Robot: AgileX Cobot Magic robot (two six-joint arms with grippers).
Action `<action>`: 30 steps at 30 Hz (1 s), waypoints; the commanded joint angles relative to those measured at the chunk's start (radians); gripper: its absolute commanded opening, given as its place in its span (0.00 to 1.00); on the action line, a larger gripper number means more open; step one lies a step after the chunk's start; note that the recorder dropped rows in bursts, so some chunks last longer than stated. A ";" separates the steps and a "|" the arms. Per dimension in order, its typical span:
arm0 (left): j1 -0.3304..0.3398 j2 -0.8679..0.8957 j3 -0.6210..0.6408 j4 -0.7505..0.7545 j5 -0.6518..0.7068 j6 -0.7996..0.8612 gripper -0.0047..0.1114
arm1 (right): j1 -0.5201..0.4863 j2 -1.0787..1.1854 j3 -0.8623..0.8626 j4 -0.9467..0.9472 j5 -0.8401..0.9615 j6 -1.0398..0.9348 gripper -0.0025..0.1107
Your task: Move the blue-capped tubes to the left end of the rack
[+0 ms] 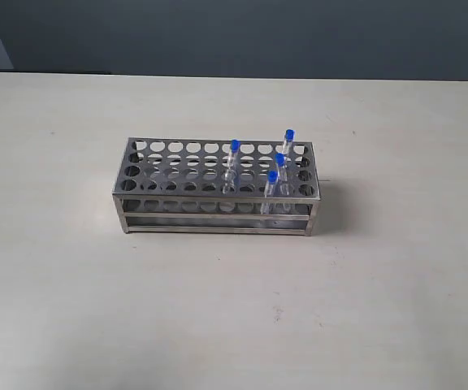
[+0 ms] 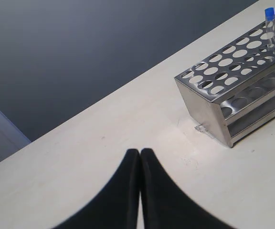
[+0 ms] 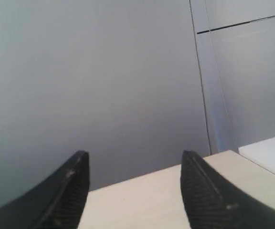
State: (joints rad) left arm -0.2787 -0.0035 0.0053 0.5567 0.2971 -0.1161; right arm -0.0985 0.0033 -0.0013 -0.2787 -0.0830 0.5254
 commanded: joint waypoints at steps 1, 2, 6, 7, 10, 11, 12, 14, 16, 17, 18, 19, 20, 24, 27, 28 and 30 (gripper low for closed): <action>-0.004 0.003 -0.005 -0.004 -0.005 -0.005 0.05 | -0.006 -0.003 0.001 0.094 -0.194 0.066 0.51; -0.004 0.003 -0.005 -0.004 -0.005 -0.005 0.05 | -0.006 -0.003 0.001 0.132 -0.257 0.090 0.51; -0.004 0.003 -0.005 -0.004 -0.005 -0.005 0.05 | -0.006 -0.003 0.001 0.218 -0.486 0.197 0.51; -0.004 0.003 -0.005 -0.004 -0.005 -0.005 0.05 | -0.006 -0.003 0.001 0.229 -0.523 0.222 0.51; -0.004 0.003 -0.005 -0.004 -0.005 -0.005 0.05 | -0.006 -0.003 0.001 0.253 -0.597 0.328 0.51; -0.004 0.003 -0.005 -0.004 -0.005 -0.005 0.05 | -0.006 -0.003 0.001 0.253 -0.604 0.368 0.51; -0.004 0.003 -0.005 -0.004 -0.005 -0.005 0.05 | -0.006 -0.003 0.001 0.253 -0.605 0.402 0.51; -0.004 0.003 -0.005 -0.004 -0.005 -0.005 0.05 | -0.006 -0.003 0.001 0.255 -0.605 0.444 0.51; -0.004 0.003 -0.005 -0.004 -0.005 -0.005 0.05 | -0.006 -0.003 0.001 0.255 -0.605 0.474 0.51; -0.004 0.003 -0.005 -0.004 -0.005 -0.005 0.05 | -0.006 -0.003 0.001 0.255 -0.606 0.481 0.51; -0.004 0.003 -0.005 -0.004 -0.005 -0.005 0.05 | -0.006 -0.003 0.001 0.255 -0.606 0.481 0.51; -0.004 0.003 -0.005 -0.004 -0.005 -0.005 0.05 | -0.006 -0.003 0.001 0.255 -0.606 0.481 0.51; -0.004 0.003 -0.005 -0.004 -0.005 -0.005 0.05 | -0.006 -0.003 0.001 0.255 -0.606 0.481 0.51; -0.004 0.003 -0.005 -0.004 -0.005 -0.005 0.05 | -0.006 -0.003 0.001 0.255 -0.596 0.477 0.51; -0.004 0.003 -0.005 -0.004 -0.005 -0.005 0.05 | -0.006 -0.003 0.001 0.266 -0.602 0.477 0.51; -0.004 0.003 -0.005 -0.004 -0.005 -0.005 0.05 | -0.006 -0.003 0.001 0.266 -0.604 0.480 0.51; -0.004 0.003 -0.005 -0.004 -0.005 -0.005 0.05 | -0.006 -0.003 0.001 0.266 -0.607 0.480 0.51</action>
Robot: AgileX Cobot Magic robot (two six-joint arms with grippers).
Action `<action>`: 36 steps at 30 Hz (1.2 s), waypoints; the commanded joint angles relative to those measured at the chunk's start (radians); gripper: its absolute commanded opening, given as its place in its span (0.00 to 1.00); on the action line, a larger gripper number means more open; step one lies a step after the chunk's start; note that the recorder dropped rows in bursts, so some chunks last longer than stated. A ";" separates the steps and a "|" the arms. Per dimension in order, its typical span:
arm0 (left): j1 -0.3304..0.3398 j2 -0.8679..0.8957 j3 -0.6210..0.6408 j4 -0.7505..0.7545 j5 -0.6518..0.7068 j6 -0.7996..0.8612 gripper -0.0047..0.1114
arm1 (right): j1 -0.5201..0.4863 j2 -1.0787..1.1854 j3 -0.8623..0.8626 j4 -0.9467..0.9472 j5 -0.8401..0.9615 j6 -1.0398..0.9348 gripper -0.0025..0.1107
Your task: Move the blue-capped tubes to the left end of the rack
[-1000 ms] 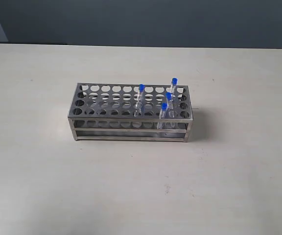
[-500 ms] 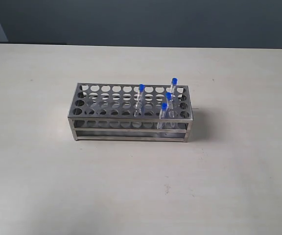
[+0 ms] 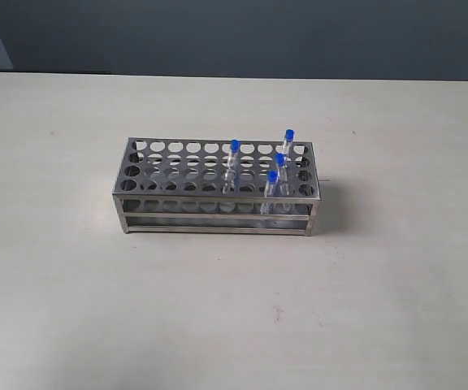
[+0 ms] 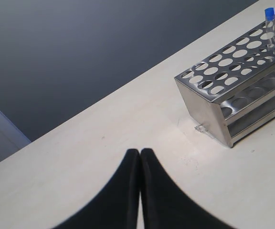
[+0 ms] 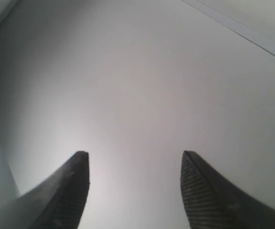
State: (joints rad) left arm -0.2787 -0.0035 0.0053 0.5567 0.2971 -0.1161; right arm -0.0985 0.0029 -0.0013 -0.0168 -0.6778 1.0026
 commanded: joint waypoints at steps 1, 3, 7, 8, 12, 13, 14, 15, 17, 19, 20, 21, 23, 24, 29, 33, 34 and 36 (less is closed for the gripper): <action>-0.004 0.003 -0.005 -0.004 -0.005 -0.005 0.05 | -0.006 -0.003 0.001 0.004 -0.008 0.000 0.51; -0.004 0.003 -0.005 -0.004 -0.005 -0.005 0.05 | -0.006 -0.003 0.001 0.004 0.019 -0.004 0.51; -0.004 0.003 -0.005 -0.004 -0.005 -0.005 0.05 | -0.006 -0.003 0.001 0.004 0.073 -0.004 0.51; -0.004 0.003 -0.005 -0.004 -0.005 -0.005 0.05 | -0.006 -0.003 0.001 0.002 0.061 -0.004 0.51; -0.004 0.003 -0.005 -0.002 -0.006 -0.005 0.05 | -0.006 -0.003 0.001 0.008 0.054 -0.004 0.51; -0.004 0.003 -0.005 -0.002 -0.008 -0.005 0.05 | -0.006 -0.003 0.001 0.052 0.054 -0.004 0.51; -0.004 0.003 -0.005 0.001 -0.007 -0.005 0.05 | -0.006 -0.003 0.001 0.092 0.054 -0.004 0.51; -0.004 0.003 -0.005 0.001 -0.007 -0.005 0.05 | -0.006 -0.003 0.001 0.134 0.048 -0.004 0.51; -0.004 0.003 -0.005 0.001 -0.007 -0.005 0.05 | -0.006 -0.003 0.001 0.167 0.048 -0.004 0.44; -0.004 0.003 -0.005 0.001 -0.007 -0.005 0.05 | -0.006 0.007 -0.019 0.089 0.063 -0.017 0.30; -0.004 0.003 -0.005 0.001 -0.007 -0.005 0.05 | -0.006 0.017 -0.042 0.000 0.084 -0.026 0.23; -0.004 0.003 -0.005 0.001 -0.007 -0.005 0.05 | -0.006 0.033 -0.084 -0.156 0.127 -0.026 0.15; -0.004 0.003 -0.005 0.001 -0.007 -0.005 0.05 | -0.006 0.086 -0.195 -0.568 0.216 0.051 0.03; -0.004 0.003 -0.005 0.001 -0.007 -0.005 0.05 | -0.006 0.129 -0.257 -0.795 0.251 0.160 0.02; -0.004 0.003 -0.005 0.001 -0.007 -0.005 0.05 | -0.004 0.450 -0.539 -1.728 0.160 0.930 0.05; -0.004 0.003 -0.005 0.001 -0.006 -0.005 0.05 | 0.048 0.767 -0.691 -1.728 -0.080 0.962 0.05; -0.004 0.003 -0.005 0.001 -0.006 -0.005 0.05 | 0.074 0.828 -0.717 -1.728 -0.105 0.962 0.05; -0.004 0.003 -0.005 0.001 -0.006 -0.005 0.05 | 0.133 0.963 -0.777 -1.728 -0.140 0.964 0.05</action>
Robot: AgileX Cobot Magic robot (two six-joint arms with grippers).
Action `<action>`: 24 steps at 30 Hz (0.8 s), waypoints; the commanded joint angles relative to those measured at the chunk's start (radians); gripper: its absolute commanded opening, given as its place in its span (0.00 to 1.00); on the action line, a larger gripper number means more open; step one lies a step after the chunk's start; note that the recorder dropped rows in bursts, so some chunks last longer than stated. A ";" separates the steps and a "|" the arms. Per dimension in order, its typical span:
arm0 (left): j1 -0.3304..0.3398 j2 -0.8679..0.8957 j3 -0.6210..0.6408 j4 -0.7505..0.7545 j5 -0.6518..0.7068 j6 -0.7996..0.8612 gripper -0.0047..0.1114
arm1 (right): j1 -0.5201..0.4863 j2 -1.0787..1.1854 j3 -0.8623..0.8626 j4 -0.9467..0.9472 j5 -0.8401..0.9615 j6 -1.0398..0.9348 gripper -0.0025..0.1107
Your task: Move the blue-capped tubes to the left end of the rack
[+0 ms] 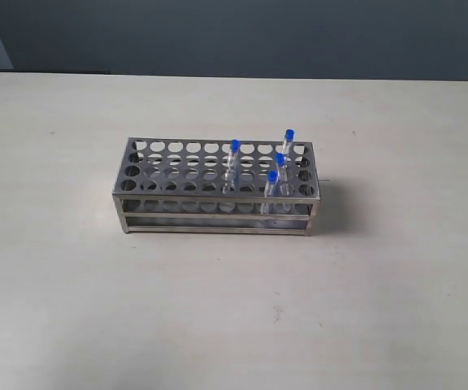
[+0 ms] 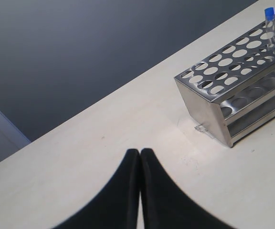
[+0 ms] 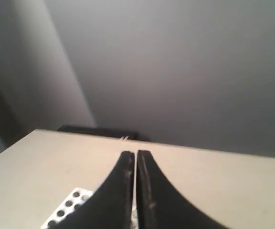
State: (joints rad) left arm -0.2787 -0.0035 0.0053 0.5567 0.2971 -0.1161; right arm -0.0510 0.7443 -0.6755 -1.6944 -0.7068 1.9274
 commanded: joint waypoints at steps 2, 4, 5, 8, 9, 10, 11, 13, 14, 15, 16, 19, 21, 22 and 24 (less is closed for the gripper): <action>-0.004 0.003 -0.005 0.001 -0.006 -0.005 0.05 | 0.204 0.390 -0.169 -0.050 -0.102 0.039 0.05; -0.004 0.003 -0.005 0.001 -0.006 -0.005 0.05 | 0.330 0.524 -0.235 -0.050 0.045 -0.008 0.05; -0.004 0.003 -0.005 0.001 -0.006 -0.005 0.05 | 0.402 0.590 -0.283 -0.050 0.291 -0.108 0.05; -0.004 0.003 -0.005 0.001 -0.006 -0.005 0.05 | 0.531 0.676 -0.340 -0.050 0.982 -0.278 0.05; -0.004 0.003 -0.005 0.001 -0.006 -0.005 0.05 | 0.571 0.702 -0.367 0.089 1.119 -0.580 0.05; -0.004 0.003 -0.005 0.001 -0.006 -0.005 0.05 | 0.592 0.718 -0.395 0.319 1.163 -0.881 0.05; -0.004 0.003 -0.005 0.001 -0.006 -0.005 0.05 | 0.607 0.739 -0.428 0.566 1.219 -1.174 0.05; -0.004 0.003 -0.005 0.001 -0.006 -0.005 0.05 | 0.611 0.786 -0.525 1.072 1.414 -1.619 0.05; -0.004 0.003 -0.005 -0.004 -0.004 -0.005 0.05 | 0.611 0.800 -0.570 1.270 1.518 -1.715 0.05; -0.004 0.003 -0.005 -0.004 -0.004 -0.005 0.05 | 0.611 0.801 -0.595 1.439 1.547 -1.791 0.05; -0.004 0.003 -0.005 -0.004 -0.004 -0.005 0.05 | 0.611 0.801 -0.599 1.596 1.535 -1.875 0.05; -0.004 0.003 -0.005 -0.004 -0.004 -0.005 0.05 | 0.644 0.807 -0.599 1.912 1.521 -2.153 0.05; -0.004 0.003 -0.005 -0.003 -0.006 -0.005 0.05 | 0.706 0.846 -0.599 1.891 1.519 -2.178 0.18; -0.004 0.003 -0.005 -0.003 -0.006 -0.005 0.05 | 0.740 0.879 -0.599 1.853 1.519 -2.154 0.32; -0.004 0.003 -0.005 -0.003 -0.006 -0.005 0.05 | 0.773 0.931 -0.599 1.810 1.499 -2.057 0.46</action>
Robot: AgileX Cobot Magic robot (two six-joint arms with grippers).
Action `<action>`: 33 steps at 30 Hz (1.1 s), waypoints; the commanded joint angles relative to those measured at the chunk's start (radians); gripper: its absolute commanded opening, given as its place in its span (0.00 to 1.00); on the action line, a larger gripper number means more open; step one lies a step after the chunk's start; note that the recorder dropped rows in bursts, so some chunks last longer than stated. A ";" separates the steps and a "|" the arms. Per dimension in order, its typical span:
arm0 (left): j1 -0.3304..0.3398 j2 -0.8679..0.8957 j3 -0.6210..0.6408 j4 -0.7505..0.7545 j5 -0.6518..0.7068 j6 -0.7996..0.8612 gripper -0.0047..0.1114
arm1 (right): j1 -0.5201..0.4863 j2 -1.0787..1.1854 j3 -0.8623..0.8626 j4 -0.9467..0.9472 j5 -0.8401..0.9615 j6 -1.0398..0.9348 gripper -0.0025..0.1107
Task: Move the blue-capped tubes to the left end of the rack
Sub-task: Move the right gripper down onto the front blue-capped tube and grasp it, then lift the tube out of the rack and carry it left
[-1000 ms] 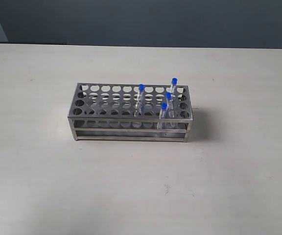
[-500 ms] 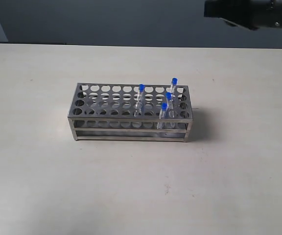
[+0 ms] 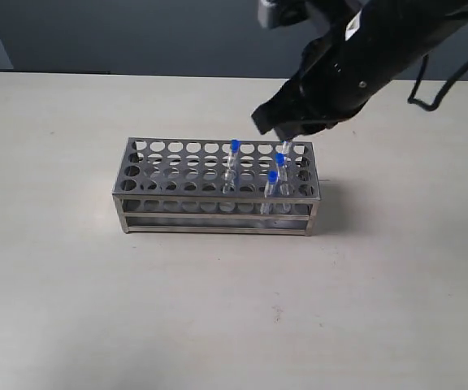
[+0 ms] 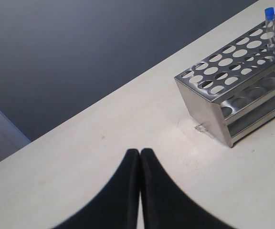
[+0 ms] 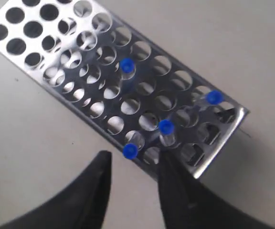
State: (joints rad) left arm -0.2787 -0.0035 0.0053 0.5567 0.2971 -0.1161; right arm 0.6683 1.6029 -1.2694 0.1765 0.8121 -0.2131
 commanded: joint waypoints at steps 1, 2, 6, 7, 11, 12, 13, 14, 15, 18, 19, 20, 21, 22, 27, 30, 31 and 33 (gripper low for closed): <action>-0.004 0.003 -0.005 -0.003 -0.006 -0.005 0.05 | 0.057 0.091 -0.005 -0.067 -0.026 0.106 0.45; -0.004 0.003 -0.005 -0.003 -0.006 -0.005 0.05 | 0.061 0.122 -0.005 -0.067 -0.041 0.111 0.43; -0.004 0.003 -0.005 -0.003 -0.006 -0.005 0.05 | 0.061 0.174 -0.005 -0.065 -0.055 0.111 0.41; -0.004 0.003 -0.005 -0.003 -0.006 -0.005 0.05 | 0.061 0.183 -0.005 -0.075 -0.069 0.116 0.41; -0.004 0.003 -0.005 -0.003 -0.006 -0.005 0.05 | 0.061 0.221 -0.005 -0.108 -0.084 0.144 0.40; -0.004 0.003 -0.005 -0.003 -0.006 -0.005 0.05 | 0.061 0.227 -0.005 -0.108 -0.081 0.146 0.39; -0.004 0.003 -0.005 -0.003 -0.006 -0.005 0.05 | 0.061 0.231 -0.005 -0.105 -0.081 0.146 0.37; -0.004 0.003 -0.005 -0.003 -0.006 -0.005 0.05 | 0.061 0.236 -0.005 -0.103 -0.077 0.146 0.36; -0.004 0.003 -0.005 -0.003 -0.006 -0.005 0.05 | 0.061 0.238 -0.005 -0.103 -0.077 0.146 0.34; -0.004 0.003 -0.005 -0.003 -0.006 -0.005 0.05 | 0.061 0.238 -0.005 -0.103 -0.077 0.146 0.21; -0.004 0.003 -0.005 -0.003 -0.006 -0.005 0.05 | 0.061 0.238 -0.005 -0.103 -0.077 0.146 0.15; -0.004 0.003 -0.005 -0.003 -0.006 -0.005 0.05 | 0.061 0.238 -0.005 -0.103 -0.075 0.146 0.09; -0.004 0.003 -0.005 -0.003 -0.006 -0.005 0.05 | 0.061 0.236 -0.005 -0.103 -0.066 0.146 0.05; -0.004 0.003 -0.005 -0.003 -0.006 -0.005 0.05 | 0.061 0.234 -0.008 -0.103 -0.054 0.146 0.02; -0.004 0.003 -0.005 -0.001 -0.008 -0.005 0.05 | 0.074 0.186 -0.031 -0.109 -0.010 0.146 0.02; -0.004 0.003 -0.005 -0.001 -0.008 -0.005 0.05 | 0.102 0.136 -0.068 -0.145 0.008 0.146 0.02; -0.004 0.003 -0.005 -0.001 -0.008 -0.005 0.05 | 0.111 0.124 -0.080 -0.154 0.011 0.146 0.02; -0.004 0.003 -0.005 -0.001 -0.008 -0.005 0.05 | 0.131 0.096 -0.113 -0.163 0.025 0.146 0.02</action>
State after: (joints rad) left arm -0.2787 -0.0035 0.0053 0.5567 0.2971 -0.1161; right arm 0.7757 1.7406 -1.3419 0.0263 0.8307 -0.0659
